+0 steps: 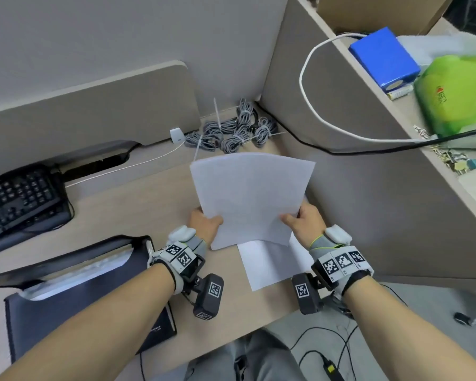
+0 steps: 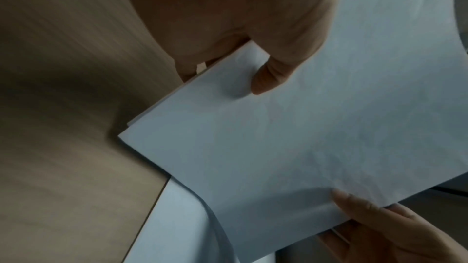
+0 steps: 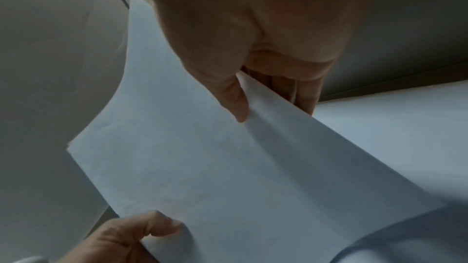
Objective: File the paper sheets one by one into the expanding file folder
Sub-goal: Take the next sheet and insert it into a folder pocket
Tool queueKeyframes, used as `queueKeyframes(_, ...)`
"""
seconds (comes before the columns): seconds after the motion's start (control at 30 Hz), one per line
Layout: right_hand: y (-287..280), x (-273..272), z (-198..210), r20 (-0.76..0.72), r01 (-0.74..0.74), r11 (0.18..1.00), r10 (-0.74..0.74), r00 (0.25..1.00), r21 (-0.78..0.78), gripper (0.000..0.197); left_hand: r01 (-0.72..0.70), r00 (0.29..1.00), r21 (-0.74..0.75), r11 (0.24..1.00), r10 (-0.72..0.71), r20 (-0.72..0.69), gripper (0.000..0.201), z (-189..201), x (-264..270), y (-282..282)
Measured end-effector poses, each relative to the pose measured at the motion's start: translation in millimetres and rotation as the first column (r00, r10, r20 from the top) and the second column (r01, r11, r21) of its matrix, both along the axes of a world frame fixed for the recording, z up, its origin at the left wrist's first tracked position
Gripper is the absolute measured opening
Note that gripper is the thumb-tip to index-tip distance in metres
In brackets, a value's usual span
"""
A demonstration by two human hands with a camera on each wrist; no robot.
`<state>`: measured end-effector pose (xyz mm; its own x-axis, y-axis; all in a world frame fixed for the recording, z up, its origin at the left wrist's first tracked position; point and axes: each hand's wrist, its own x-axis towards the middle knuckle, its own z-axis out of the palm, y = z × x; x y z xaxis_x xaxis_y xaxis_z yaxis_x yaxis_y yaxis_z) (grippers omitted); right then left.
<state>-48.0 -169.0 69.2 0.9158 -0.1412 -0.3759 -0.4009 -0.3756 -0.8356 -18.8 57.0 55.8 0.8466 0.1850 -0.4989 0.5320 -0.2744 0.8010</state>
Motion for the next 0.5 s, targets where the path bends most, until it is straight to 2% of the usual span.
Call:
queueKeyframes(0.13, 20, 12, 13, 0.001, -0.043, 0.997, 0.043, 0.999, 0.069, 0.022, -0.112, 0.993, -0.002, 0.994, 0.112, 0.023, 0.011, 17, -16, 22)
queueKeyframes(0.3, 79, 23, 35, -0.03, -0.22, 0.964, 0.227, 0.973, 0.149, 0.024, -0.325, 0.945, -0.001, 0.946, 0.325, 0.044, 0.026, 35, -52, 80)
queueKeyframes(0.33, 89, 24, 39, -0.035, -0.247, 0.959, 0.254, 0.966, 0.14, 0.023, -0.356, 0.933, -0.021, 0.934, 0.357, 0.043, 0.026, 37, -57, 89)
queueKeyframes(0.4, 118, 24, 46, -0.022, -0.337, 0.934, 0.342, 0.94, 0.12, 0.021, -0.377, 0.924, -0.032, 0.926, 0.378, 0.048, 0.012, 41, -71, 114)
queueKeyframes(0.43, 134, 22, 49, -0.012, -0.374, 0.923, 0.376, 0.926, 0.096, 0.018, -0.381, 0.924, -0.017, 0.924, 0.381, 0.039, 0.015, 42, -78, 129)
queueKeyframes(0.5, 156, 20, 55, -0.025, -0.417, 0.908, 0.417, 0.908, 0.034, 0.002, -0.374, 0.927, 0.032, 0.927, 0.374, 0.025, 0.014, 40, -87, 152)
